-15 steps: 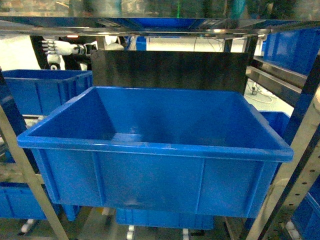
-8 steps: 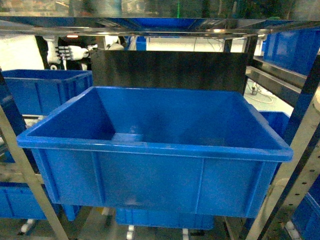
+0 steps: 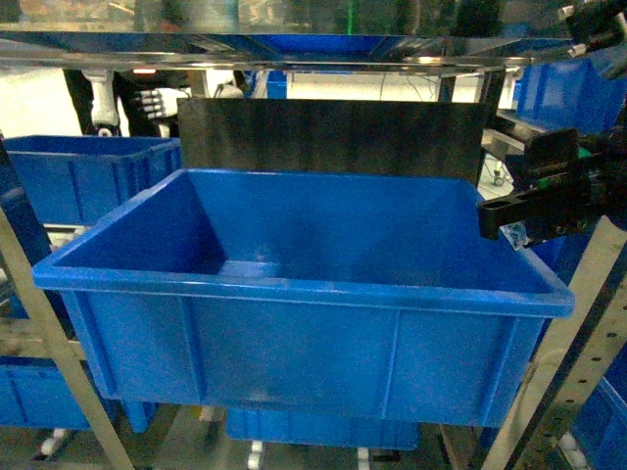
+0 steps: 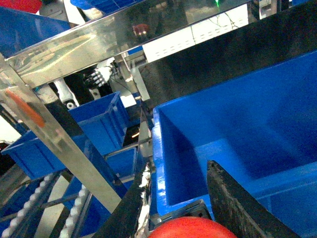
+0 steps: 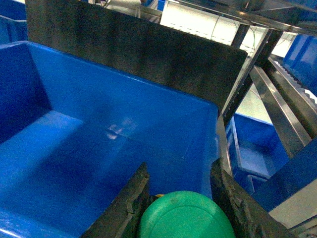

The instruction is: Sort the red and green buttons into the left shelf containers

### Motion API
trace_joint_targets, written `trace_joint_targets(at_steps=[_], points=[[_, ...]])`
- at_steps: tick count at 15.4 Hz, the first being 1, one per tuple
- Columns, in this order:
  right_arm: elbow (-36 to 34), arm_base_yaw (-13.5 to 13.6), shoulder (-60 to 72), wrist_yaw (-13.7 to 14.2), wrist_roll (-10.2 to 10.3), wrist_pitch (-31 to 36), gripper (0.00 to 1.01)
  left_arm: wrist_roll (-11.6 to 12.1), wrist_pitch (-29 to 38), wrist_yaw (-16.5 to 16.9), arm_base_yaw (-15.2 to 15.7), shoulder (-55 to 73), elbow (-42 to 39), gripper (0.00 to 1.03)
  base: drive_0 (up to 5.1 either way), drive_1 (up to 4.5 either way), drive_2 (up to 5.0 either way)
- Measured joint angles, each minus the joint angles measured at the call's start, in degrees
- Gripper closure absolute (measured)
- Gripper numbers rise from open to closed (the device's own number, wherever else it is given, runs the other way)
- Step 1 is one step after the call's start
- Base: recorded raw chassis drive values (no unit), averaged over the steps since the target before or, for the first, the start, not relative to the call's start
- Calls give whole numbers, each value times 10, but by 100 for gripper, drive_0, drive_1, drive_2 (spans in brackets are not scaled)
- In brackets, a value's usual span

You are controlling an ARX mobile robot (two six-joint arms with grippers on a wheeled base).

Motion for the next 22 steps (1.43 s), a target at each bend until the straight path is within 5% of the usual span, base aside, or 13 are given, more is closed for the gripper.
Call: trace_joint_targets(at_steps=[4,9,15,22], points=[[39,-1,56,-21,2,-5,68,0,0,0,0,0,0,74,-224,376,-143],[73,-7,84,-11,-6,-12,67,0,0,0,0,0,0,74,0,0,0],[74,-9,85,-9,-11,-12,1,0,0,0,0,0,0,74,0,0,0],[74,-9,85,-9,-14,-12,3,-2,-9,9,-5,7,5,74,0,0,0]])
